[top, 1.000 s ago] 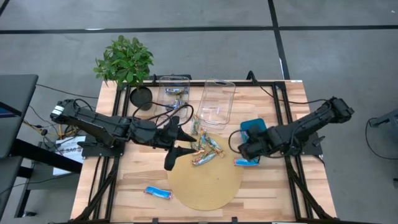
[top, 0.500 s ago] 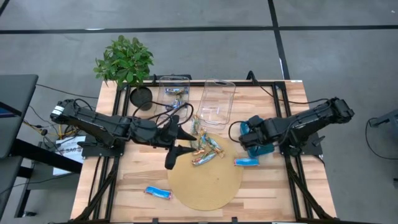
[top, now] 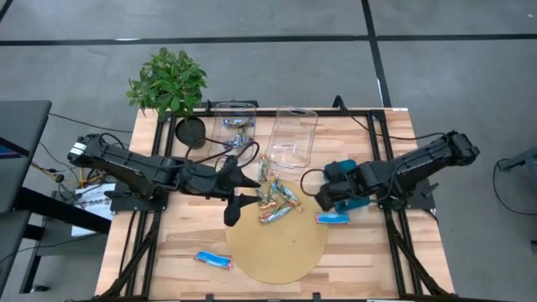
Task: Pick and place Granola Bars by type
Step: Put the red granola bar into the blue transparent bin
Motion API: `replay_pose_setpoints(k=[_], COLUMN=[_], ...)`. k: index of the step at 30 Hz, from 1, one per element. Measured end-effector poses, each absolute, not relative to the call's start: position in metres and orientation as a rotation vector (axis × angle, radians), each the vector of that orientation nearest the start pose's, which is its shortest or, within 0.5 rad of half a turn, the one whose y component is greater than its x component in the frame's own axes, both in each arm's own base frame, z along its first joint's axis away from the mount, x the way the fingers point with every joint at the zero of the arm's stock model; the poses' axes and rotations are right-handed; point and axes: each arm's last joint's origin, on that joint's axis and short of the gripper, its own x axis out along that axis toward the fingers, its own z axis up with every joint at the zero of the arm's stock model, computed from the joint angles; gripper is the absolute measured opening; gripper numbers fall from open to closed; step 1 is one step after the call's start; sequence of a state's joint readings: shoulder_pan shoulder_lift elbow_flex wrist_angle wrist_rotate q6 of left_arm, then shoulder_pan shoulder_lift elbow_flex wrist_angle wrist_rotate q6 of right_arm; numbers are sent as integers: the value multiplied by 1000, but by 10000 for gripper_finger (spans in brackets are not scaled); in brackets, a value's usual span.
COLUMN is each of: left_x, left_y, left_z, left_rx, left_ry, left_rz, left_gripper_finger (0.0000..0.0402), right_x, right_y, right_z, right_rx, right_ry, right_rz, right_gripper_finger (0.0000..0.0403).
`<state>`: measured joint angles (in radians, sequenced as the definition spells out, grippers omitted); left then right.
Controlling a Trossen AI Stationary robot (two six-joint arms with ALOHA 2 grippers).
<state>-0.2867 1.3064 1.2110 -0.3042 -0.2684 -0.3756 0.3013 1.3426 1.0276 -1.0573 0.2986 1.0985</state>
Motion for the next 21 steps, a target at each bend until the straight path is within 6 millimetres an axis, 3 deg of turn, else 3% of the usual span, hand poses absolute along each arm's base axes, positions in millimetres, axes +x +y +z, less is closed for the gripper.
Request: replay_pose_setpoints(k=[5,10,21], left_x=[273,268,262], left_y=[-72,-71,-69], left_z=[344,337,330], left_rx=[-295,-312,-382], left_ry=[524,611,690], left_rz=[104,141,198], left_gripper_finger=[185,185,185], right_x=[225,218,232], right_y=[80,94,116], right_z=[257,253,219], right_rx=[485,380,130], right_ry=[1204,1334,1518], right_rz=[-431,-271,-23], right_gripper_finger=[209,198,197])
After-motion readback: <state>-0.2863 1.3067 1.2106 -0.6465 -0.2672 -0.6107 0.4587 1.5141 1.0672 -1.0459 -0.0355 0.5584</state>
